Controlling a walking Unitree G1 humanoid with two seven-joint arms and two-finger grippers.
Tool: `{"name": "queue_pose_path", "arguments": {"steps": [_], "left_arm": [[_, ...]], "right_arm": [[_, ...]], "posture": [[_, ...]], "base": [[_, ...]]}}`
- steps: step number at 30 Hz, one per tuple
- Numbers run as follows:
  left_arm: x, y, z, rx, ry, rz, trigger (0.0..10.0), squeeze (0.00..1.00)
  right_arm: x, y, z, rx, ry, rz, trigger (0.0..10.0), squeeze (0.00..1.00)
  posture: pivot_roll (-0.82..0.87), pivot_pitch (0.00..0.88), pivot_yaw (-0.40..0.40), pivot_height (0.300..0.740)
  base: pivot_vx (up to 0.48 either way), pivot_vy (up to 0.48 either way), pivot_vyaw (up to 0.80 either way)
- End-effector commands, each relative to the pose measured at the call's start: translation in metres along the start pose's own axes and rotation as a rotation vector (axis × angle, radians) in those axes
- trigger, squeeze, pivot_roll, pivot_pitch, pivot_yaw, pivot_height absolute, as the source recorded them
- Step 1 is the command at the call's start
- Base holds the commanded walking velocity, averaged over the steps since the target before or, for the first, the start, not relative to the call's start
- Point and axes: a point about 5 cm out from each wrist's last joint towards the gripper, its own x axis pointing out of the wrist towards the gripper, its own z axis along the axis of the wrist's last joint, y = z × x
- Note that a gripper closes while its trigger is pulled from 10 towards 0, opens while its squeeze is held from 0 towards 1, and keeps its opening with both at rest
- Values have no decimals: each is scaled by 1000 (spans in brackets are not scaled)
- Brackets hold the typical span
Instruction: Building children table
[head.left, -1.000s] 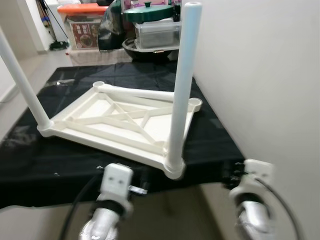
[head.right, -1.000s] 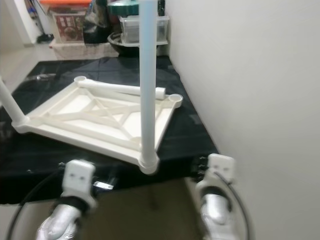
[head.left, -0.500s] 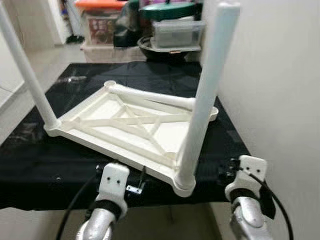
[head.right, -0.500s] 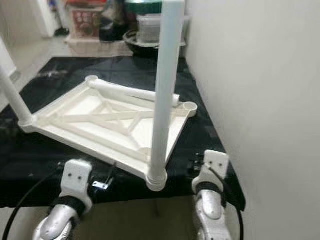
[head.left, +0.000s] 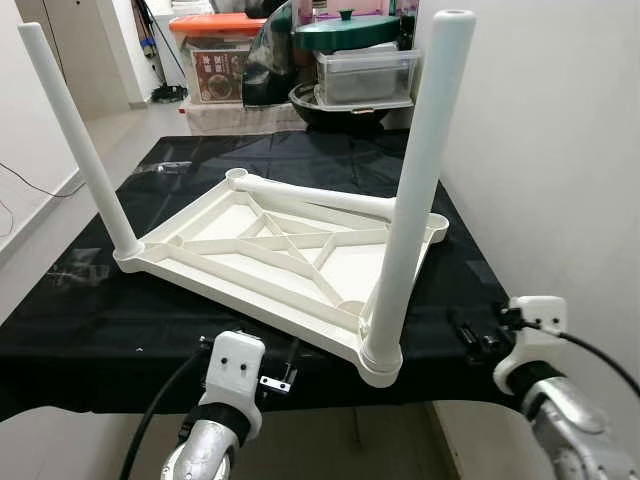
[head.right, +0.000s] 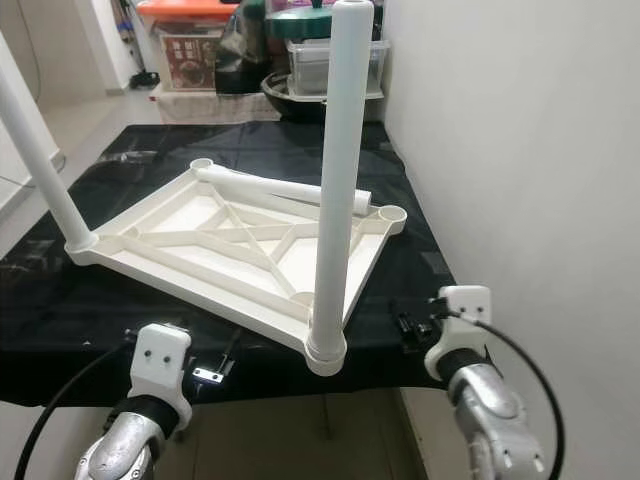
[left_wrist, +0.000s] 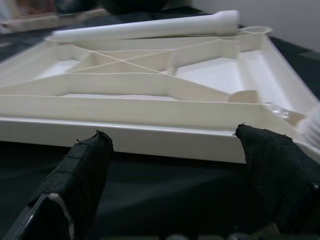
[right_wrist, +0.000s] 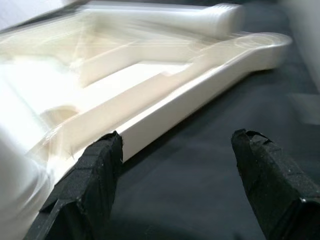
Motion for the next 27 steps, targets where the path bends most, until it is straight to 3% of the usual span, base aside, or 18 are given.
{"name": "queue_pose_path", "arguments": {"steps": [1, 2, 4, 6, 7, 8, 9, 16, 17, 24, 27], "left_arm": [[-4, -3, 1, -20, 3, -42, 10000, 0], [-4, -3, 1, -20, 3, -42, 10000, 0], [-7, -4, 0, -18, 12, -72, 10000, 0], [-7, -4, 0, -18, 12, -72, 10000, 0], [-11, -8, 0, -19, 17, -123, 10000, 0], [-11, -8, 0, -19, 17, -123, 10000, 0], [-18, -13, 0, 6, 16, -190, 10000, 0], [-31, -21, 1, 57, 6, -300, 10000, 0], [-34, -23, 2, 63, 5, -334, 10000, 0], [-41, -28, 6, 90, -32, -396, 10000, 0], [-41, -30, 7, 95, -37, -406, 10000, 0]], "right_arm": [[-4, 2, 4, 40, 27, 180, 10000, 0], [-4, 2, 4, 40, 27, 180, 10000, 0], [-8, -2, 21, 63, 19, 323, 10000, 0], [-8, -2, 21, 63, 19, 323, 10000, 0], [-9, 1, 31, 60, 2, 409, 10000, 0], [-9, 1, 31, 60, 2, 409, 10000, 0], [-1, 2, 42, 50, -36, 463, 10000, 1000], [15, 14, 54, 31, -79, 602, 10000, 1000], [16, 19, 51, 14, -69, 654, 10000, 0], [19, 29, 46, 7, -13, 769, 10000, 0], [23, 26, 40, -20, 31, 762, 10000, 0]], "posture": [[69, 90, -5, 740], [69, 90, -5, 740], [70, 93, -4, 740], [70, 93, -4, 740], [70, 93, -4, 740], [70, 93, -4, 740], [86, 99, -8, 740], [97, 104, -13, 740], [100, 105, -14, 740], [104, 107, -18, 740], [104, 106, -16, 740]], "base": [[0, 0, 0], [0, 0, 0], [0, 0, 0], [0, 0, 0], [0, 0, 0], [0, 0, 0], [0, 0, 0], [0, 0, 0], [0, 0, 0], [0, 0, 0], [0, 0, 0]]}}
